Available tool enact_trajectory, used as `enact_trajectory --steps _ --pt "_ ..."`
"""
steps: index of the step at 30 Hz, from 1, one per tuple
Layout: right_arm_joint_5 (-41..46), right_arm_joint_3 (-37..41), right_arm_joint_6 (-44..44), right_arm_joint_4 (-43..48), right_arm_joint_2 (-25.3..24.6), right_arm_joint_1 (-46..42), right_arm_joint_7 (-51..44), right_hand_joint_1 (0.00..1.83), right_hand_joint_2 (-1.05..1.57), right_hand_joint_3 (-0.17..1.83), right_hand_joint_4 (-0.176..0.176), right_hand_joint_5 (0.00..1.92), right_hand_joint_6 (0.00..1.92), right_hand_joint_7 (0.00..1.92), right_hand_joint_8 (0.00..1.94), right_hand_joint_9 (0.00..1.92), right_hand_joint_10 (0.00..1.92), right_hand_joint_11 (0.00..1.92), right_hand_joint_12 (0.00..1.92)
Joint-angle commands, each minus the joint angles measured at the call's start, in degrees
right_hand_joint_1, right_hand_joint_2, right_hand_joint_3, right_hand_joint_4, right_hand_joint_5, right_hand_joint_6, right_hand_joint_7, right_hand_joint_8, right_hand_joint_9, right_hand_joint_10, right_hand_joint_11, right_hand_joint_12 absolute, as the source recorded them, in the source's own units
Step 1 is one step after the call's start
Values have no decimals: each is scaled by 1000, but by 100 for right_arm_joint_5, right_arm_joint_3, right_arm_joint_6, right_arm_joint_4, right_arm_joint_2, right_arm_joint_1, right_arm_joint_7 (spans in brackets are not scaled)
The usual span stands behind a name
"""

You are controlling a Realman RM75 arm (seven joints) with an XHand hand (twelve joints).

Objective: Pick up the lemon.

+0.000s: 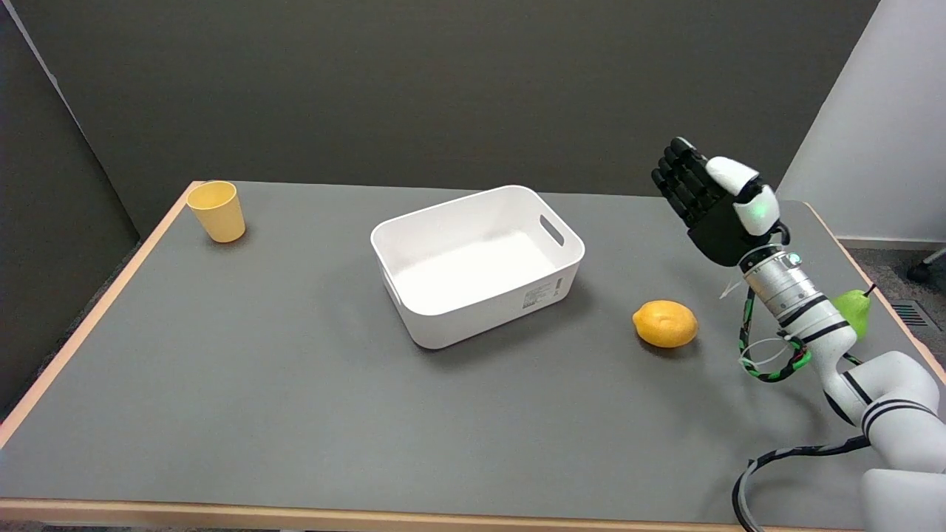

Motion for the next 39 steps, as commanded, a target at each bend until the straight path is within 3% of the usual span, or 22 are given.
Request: enact_trajectory --steps 1,5,8,13,16,19,27,39 --pt "-3 -784 1262 2210 -183 -1120 -3310 598 785 776 -145 -1 80 -1 -1 -1 -1 -1 -1" --pt "5 -670 1915 2959 -380 -1536 -4852 632 769 767 -145 -1 111 -1 -1 -1 -1 -1 -1" --pt "5 -338 2456 3477 -595 -1893 -6132 618 711 879 -141 -1 154 -1 9 -1 -1 -1 -1" --pt "-1 60 3736 4436 -802 -2405 -7675 499 641 891 -98 40 275 22 157 -1 18 -1 -1" --pt "-3 135 4226 4661 -844 -2544 -7900 460 633 884 -89 50 313 36 171 -1 43 -1 -1" --pt "-3 196 4691 4807 -883 -2627 -8015 535 558 923 -85 42 345 77 98 -1 39 -1 2" --pt "-3 251 6113 5298 -901 -2675 -8170 449 614 856 -74 62 322 -1 178 -1 -1 -1 -1" --pt "-3 15 6647 5667 -1013 -2874 -8144 471 596 857 -74 51 304 -1 150 -1 -1 -1 -1"
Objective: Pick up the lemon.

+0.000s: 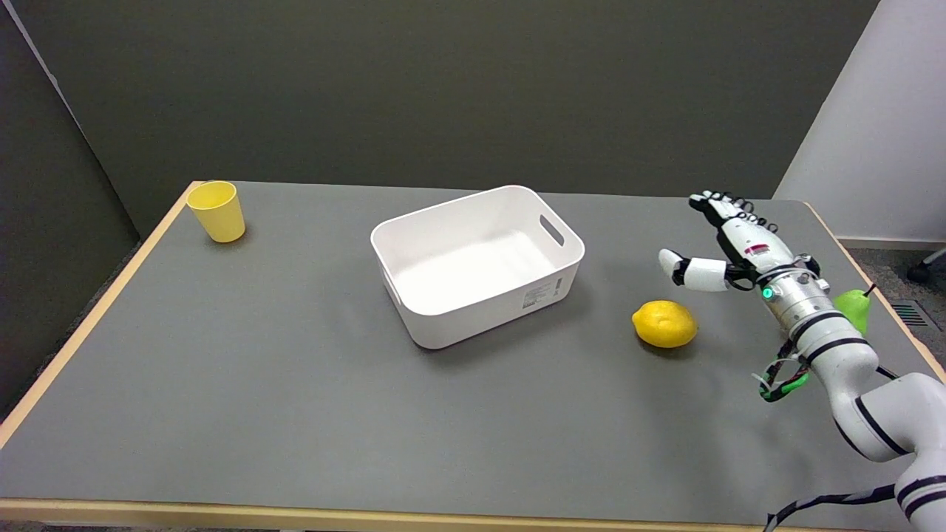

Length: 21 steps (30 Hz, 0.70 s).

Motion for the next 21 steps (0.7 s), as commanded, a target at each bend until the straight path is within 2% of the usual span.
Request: enact_trajectory --steps 1,7,13,16,21 --pt "-5 -71 1663 1181 -259 -549 -893 468 595 857 -74 49 299 -1 150 -1 -1 -1 -1" --pt "-5 -235 1597 1849 -267 -623 -805 449 597 855 -74 46 289 -1 155 -1 -1 -1 -1" --pt "-5 -238 1256 2607 -280 -1023 43 392 622 842 -78 55 304 10 189 -1 -1 -1 -1" --pt "-5 -156 652 2605 -327 -1286 480 366 626 845 -77 54 303 18 188 -1 -1 -1 -1" --pt "-5 70 235 2496 -459 -1762 673 357 633 842 -79 55 303 22 197 -1 -1 -1 -1"
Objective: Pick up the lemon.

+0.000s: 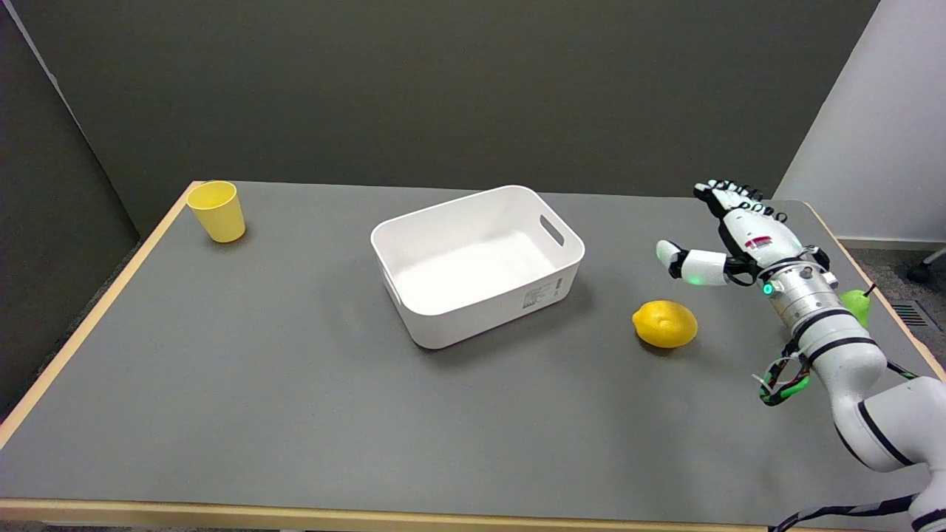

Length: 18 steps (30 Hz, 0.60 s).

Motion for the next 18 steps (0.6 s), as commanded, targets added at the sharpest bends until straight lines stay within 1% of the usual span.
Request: enact_trajectory --steps 1,3,5,7,12,13,16,18 --pt "0 272 -1157 829 -240 -1272 1072 358 634 841 -80 58 304 27 203 -1 1 -1 -1" --pt "2 299 -1527 762 -255 -1437 1151 366 638 835 -78 71 313 43 227 -1 12 -1 -1" --pt "-4 300 -1927 664 -279 -1568 1147 370 654 769 -78 89 301 42 254 -1 39 -1 -1" --pt "-5 300 -2326 448 -296 -1638 1121 440 560 929 -81 74 368 67 210 -1 31 -1 -1" --pt "9 297 -3571 -515 -291 -1581 1199 435 558 927 -81 74 368 62 219 -1 31 -1 -1" --pt "10 279 -3680 -619 -282 -1563 1200 434 556 926 -81 73 367 62 220 -1 33 -1 -1" --pt "10 252 -3969 -943 -233 -1474 1200 364 655 771 -86 81 297 41 255 -1 57 -1 -1" --pt "10 346 -3991 -1184 -186 -1371 1200 367 647 780 -86 78 301 42 253 -1 56 -1 -1"
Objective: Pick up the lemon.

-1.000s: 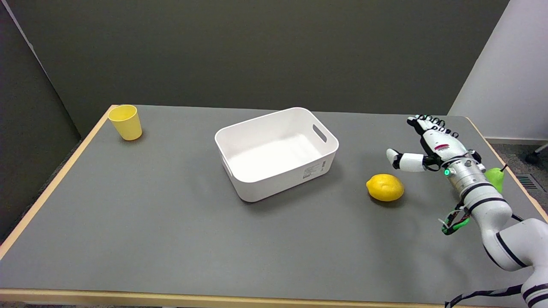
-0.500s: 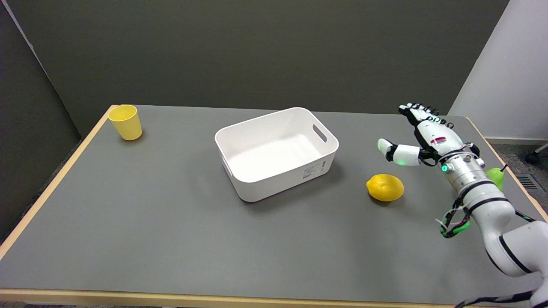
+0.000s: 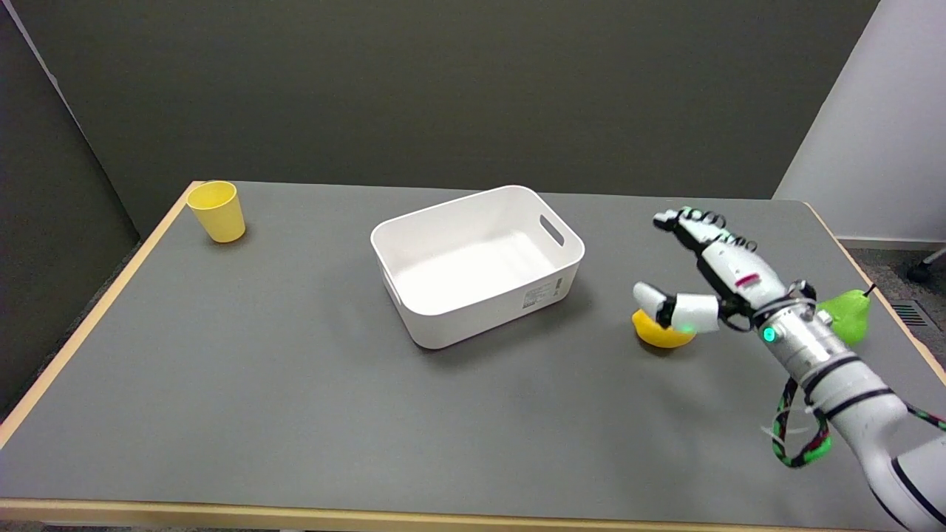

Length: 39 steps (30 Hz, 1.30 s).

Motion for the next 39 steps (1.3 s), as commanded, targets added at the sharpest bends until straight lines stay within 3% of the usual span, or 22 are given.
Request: enact_trajectory --steps 1,2,4,6,8,11,22,36,39 --pt "15 235 -2307 -1592 34 -263 352 393 585 864 -87 65 331 50 231 -1 42 -1 -1" --pt "15 336 -2294 -1727 78 -217 352 402 564 893 -86 62 342 57 222 -1 45 -1 -1" --pt "15 487 -2224 -1920 142 -127 380 365 657 767 -83 88 297 69 248 -1 108 -1 -1" --pt "15 589 -2098 -2100 211 -26 468 365 584 886 -78 69 347 72 287 -1 135 -1 21" --pt "9 609 -2039 -2348 328 129 608 379 645 786 -82 98 311 87 256 -1 181 -1 45" --pt "7 505 -2050 -2628 499 390 736 391 571 926 -78 74 372 77 301 29 99 -1 51" --pt "7 -45 -2121 -3319 860 978 767 380 608 897 -76 107 378 87 295 -1 229 -1 135" --pt "7 -163 -2192 -3465 751 756 928 409 601 900 -76 111 390 89 305 -1 253 -1 226" --pt "7 -166 -2542 -3689 757 775 904 494 627 885 -78 119 377 108 300 -1 387 -1 423"
